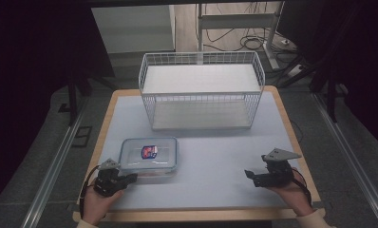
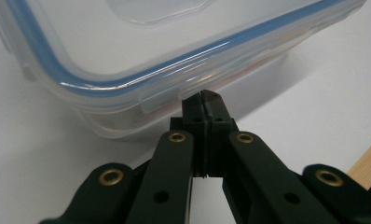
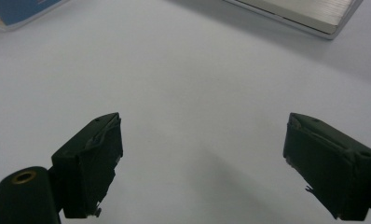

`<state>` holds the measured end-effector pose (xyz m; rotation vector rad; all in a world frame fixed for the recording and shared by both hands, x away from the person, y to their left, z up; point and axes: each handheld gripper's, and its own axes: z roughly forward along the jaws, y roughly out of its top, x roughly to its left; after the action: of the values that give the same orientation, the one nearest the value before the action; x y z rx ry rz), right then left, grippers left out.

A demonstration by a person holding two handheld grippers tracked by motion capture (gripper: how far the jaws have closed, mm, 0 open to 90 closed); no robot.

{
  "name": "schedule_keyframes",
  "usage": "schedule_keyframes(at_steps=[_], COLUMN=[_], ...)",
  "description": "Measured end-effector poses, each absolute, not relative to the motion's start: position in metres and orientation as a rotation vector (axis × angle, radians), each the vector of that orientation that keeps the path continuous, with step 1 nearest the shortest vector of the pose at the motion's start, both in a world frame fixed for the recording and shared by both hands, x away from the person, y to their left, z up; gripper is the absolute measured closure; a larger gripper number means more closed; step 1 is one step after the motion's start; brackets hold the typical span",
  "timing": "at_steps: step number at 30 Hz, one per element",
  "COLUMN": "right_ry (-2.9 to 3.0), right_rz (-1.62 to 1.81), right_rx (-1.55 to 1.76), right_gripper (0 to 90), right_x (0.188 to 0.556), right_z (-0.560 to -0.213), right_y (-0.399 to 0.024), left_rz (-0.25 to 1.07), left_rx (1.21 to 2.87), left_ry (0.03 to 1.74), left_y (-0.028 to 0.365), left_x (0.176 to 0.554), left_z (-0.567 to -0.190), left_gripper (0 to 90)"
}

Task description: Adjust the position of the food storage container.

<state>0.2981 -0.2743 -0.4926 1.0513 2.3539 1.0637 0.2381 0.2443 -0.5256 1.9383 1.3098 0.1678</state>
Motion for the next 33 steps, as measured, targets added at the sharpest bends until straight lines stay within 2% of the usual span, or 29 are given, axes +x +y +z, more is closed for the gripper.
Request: schedule_keyframes(at_steps=[6,14,26,33], right_ry=[2.354,2.349,2.351,2.357], right_rz=[1.063,1.066,1.068,1.06], right_rx=[1.054,1.057,1.056,1.054], right_gripper=[11.7,11.7,11.7,11.7], right_x=[0.298,0.299,0.299,0.3], right_z=[-0.493,-0.492,-0.492,-0.493], right_y=[-0.275,-0.276,-0.275,-0.275], left_rz=[0.137,0.228,0.319,0.27], left_rx=[1.894,1.813,1.721,1.721], left_ry=[1.285,1.296,1.49,1.539], left_y=[0.249,0.271,0.313,0.312], left_x=[0.228,0.228,0.279,0.302], left_z=[-0.516,-0.49,-0.494,-0.516], left_gripper=[89.5,89.5,89.5,89.5])
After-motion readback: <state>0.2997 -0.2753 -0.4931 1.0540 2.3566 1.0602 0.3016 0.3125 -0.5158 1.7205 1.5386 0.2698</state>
